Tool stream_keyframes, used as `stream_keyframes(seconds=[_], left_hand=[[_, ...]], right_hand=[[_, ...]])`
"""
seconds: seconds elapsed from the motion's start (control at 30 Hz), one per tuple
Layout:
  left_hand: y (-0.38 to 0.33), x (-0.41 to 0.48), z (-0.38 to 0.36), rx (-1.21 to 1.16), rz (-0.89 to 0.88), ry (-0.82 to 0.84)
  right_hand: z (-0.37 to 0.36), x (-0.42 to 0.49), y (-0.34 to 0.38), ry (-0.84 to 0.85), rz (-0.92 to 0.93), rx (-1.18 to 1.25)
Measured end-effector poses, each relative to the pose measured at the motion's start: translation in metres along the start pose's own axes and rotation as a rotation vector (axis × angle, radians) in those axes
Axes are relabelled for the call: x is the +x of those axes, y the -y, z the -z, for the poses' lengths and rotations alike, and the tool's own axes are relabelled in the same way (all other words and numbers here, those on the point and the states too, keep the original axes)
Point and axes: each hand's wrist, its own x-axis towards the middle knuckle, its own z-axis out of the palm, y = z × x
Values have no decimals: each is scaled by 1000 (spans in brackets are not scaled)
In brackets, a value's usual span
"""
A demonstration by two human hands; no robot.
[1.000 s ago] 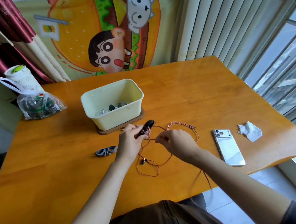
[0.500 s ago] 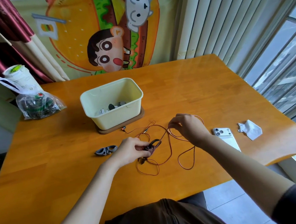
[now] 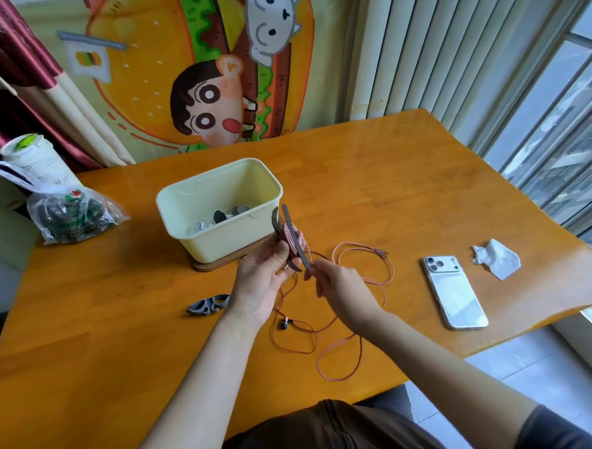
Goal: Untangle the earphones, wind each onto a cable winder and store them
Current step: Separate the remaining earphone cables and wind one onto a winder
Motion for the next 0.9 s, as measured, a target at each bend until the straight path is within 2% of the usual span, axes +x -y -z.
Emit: stream_keyframes(seconds=[0.1, 0.17, 0.37, 0.43, 0.53, 0.63, 0.73, 0.9], left_hand=[[-4, 7, -2, -95, -19, -205], [-3, 10, 1, -45, -58, -322], [8, 12, 16, 369, -245, -497], [10, 13, 21, 632, -320, -503], [10, 12, 31, 984, -296, -348], [10, 11, 42, 1084, -162, -146], [7, 8, 42, 1040, -40, 36], [-3, 4, 31, 709, 107, 196]], right_hand=[[-9, -4, 11, 88, 29, -60], [-8, -7, 18, 116, 83, -100], [-3, -9, 32, 179, 208, -183], [0, -11, 35, 209, 236, -192], [19, -1, 32, 154, 304, -290], [43, 14, 20, 100, 311, -418], [55, 22, 12, 53, 309, -454], [60, 28, 6, -64, 289, -379]])
